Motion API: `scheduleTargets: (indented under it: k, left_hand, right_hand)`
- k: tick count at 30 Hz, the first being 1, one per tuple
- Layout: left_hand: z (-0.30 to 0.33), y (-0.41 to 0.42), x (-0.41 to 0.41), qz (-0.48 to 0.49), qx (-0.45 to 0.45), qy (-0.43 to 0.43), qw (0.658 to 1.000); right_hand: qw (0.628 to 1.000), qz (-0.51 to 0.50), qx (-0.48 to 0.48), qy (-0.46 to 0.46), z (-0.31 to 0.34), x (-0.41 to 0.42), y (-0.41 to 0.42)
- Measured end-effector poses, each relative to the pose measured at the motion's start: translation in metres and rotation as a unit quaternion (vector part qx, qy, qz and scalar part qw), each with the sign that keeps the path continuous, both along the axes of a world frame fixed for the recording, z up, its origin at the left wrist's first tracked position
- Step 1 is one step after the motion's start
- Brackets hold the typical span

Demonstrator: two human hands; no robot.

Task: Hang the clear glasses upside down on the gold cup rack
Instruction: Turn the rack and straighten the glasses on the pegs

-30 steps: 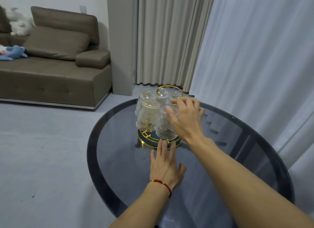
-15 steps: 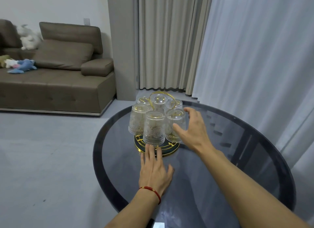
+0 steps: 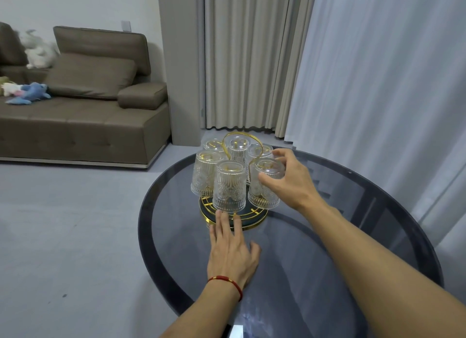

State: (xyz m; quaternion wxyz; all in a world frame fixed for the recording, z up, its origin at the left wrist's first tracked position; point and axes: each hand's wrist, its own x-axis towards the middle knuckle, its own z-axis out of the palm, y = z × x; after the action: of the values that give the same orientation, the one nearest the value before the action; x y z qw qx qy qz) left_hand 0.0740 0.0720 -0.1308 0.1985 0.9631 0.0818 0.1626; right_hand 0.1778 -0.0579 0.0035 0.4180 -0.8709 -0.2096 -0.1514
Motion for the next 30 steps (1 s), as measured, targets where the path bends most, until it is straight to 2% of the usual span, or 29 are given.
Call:
scheduleTargets:
  k: [16,23,30]
  left_hand:
    - [-0.001,0.000,0.001,0.001,-0.008,0.003,1.000]
    - [0.001,-0.001,0.000,0.000,-0.007,0.014,1.000]
    - [0.002,-0.001,0.000,0.003,-0.006,0.019,1.000]
  right_hand:
    - [0.986,0.048,-0.144,-0.067,0.002,0.002,-0.019]
    - [0.964,0.054,-0.214,-0.148,0.011,-0.007,-0.022]
    - [0.950,0.060,-0.258,-0.165,0.010,-0.009,-0.032]
